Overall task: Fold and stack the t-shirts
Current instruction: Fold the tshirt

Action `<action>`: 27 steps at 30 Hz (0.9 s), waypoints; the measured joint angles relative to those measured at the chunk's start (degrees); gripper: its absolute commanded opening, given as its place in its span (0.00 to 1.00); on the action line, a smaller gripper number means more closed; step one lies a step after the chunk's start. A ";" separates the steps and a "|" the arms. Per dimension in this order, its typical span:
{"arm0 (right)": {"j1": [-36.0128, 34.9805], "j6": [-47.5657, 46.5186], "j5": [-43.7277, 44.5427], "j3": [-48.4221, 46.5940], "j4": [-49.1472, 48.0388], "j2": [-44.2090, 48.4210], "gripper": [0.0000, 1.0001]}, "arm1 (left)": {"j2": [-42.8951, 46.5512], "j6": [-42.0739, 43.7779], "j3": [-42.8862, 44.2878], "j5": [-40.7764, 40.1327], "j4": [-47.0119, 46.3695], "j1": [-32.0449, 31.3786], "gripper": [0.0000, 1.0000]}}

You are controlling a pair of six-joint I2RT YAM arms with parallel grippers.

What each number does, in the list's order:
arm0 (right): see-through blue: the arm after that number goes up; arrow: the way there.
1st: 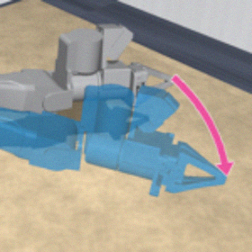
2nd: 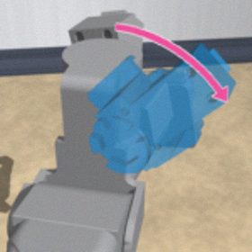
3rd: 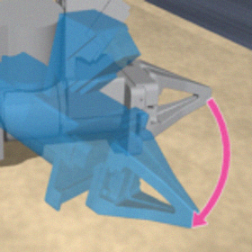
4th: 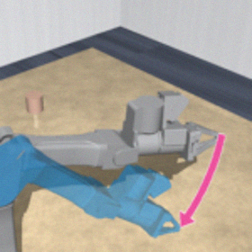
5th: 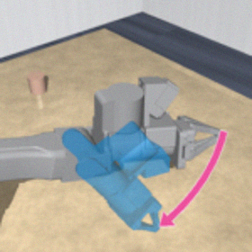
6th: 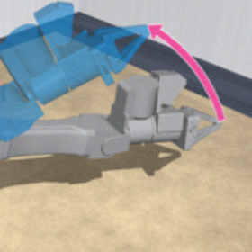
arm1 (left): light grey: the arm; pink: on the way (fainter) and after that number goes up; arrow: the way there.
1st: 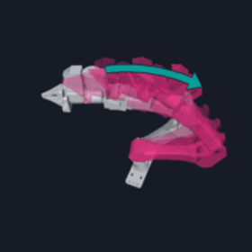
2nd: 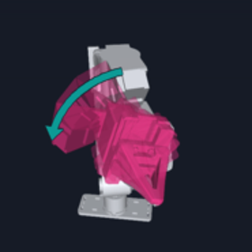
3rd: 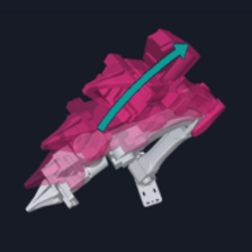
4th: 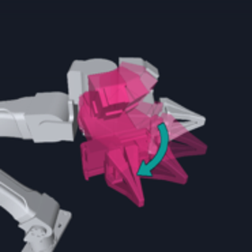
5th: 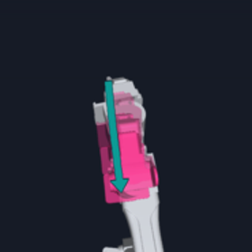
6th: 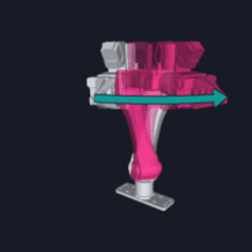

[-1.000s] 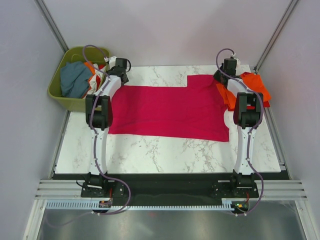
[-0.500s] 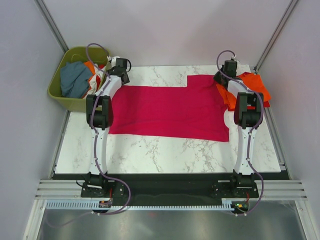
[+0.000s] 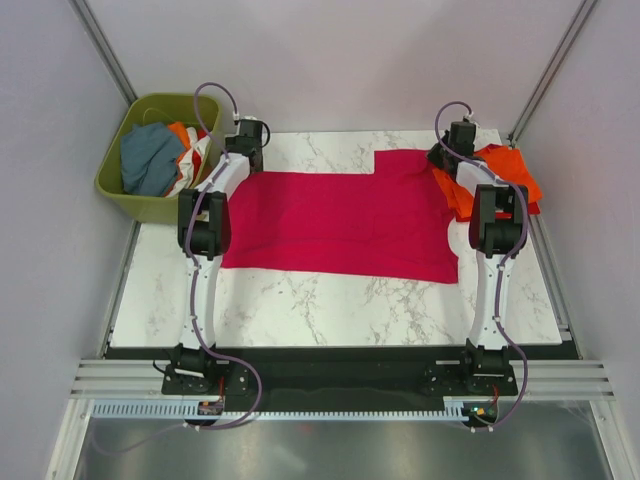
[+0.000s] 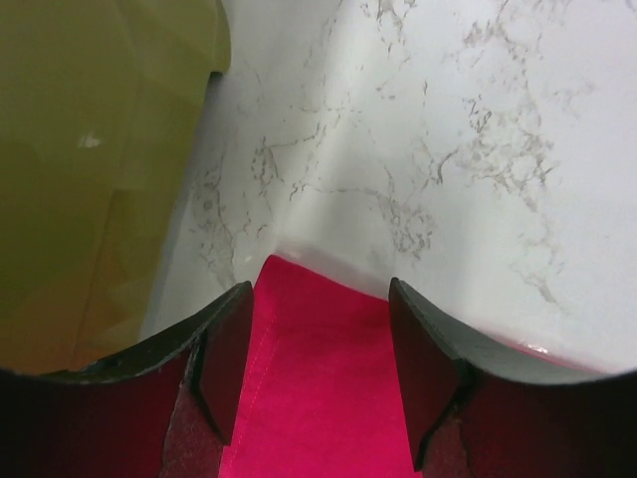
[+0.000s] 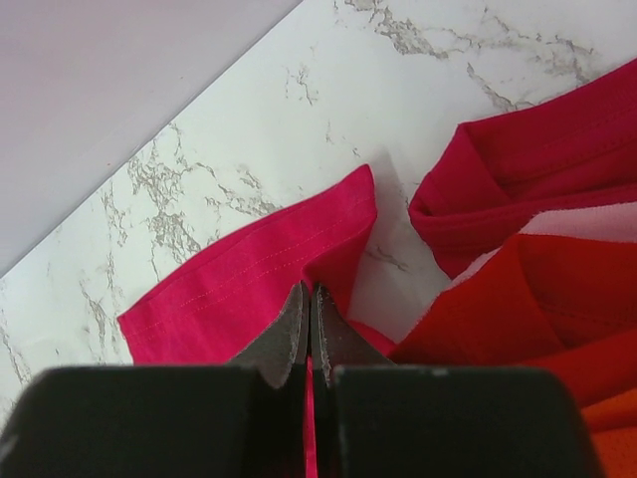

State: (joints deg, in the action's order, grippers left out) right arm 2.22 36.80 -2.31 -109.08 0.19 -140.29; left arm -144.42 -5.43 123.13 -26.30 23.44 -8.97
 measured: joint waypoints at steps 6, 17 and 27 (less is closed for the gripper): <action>0.24 0.57 -0.66 1.07 -0.79 0.66 0.00 | -3.34 0.00 6.73 3.43 5.66 1.14 0.59; 0.26 0.96 -0.94 1.99 -1.53 1.29 0.00 | -4.04 -0.02 8.17 5.40 7.65 1.25 0.38; 0.26 0.98 -1.25 3.15 -1.92 2.45 0.00 | -4.04 -0.07 8.17 5.66 8.13 1.29 0.30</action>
State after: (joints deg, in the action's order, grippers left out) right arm 2.48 37.78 -3.55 -105.93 -1.74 -137.84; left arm -148.46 -5.50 131.31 -20.64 31.57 -7.68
